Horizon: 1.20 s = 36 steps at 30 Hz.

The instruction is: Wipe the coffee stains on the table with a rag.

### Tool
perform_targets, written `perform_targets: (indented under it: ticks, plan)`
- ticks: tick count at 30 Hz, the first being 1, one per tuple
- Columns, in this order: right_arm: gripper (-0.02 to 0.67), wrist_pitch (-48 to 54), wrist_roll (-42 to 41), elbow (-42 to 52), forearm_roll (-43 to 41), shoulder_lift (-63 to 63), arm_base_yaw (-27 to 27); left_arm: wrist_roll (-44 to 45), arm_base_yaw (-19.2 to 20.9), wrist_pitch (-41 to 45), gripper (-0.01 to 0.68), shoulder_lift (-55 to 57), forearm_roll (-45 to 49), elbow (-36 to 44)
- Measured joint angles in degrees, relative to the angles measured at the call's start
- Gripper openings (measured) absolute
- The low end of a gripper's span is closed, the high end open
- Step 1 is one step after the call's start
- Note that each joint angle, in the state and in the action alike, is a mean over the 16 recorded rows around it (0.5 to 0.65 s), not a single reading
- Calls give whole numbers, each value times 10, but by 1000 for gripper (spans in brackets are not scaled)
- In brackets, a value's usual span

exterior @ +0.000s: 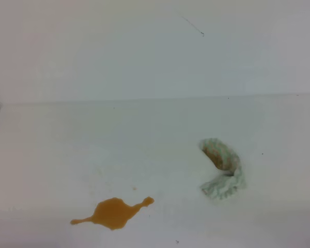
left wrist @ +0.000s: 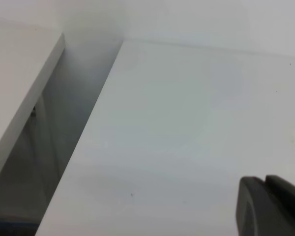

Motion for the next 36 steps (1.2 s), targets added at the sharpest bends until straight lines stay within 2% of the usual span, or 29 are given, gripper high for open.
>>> perform_targets:
  ticks: [36]
  plan:
    - [-3,0,0,0,0,13,0,0,0,1,0,1,0,-1]
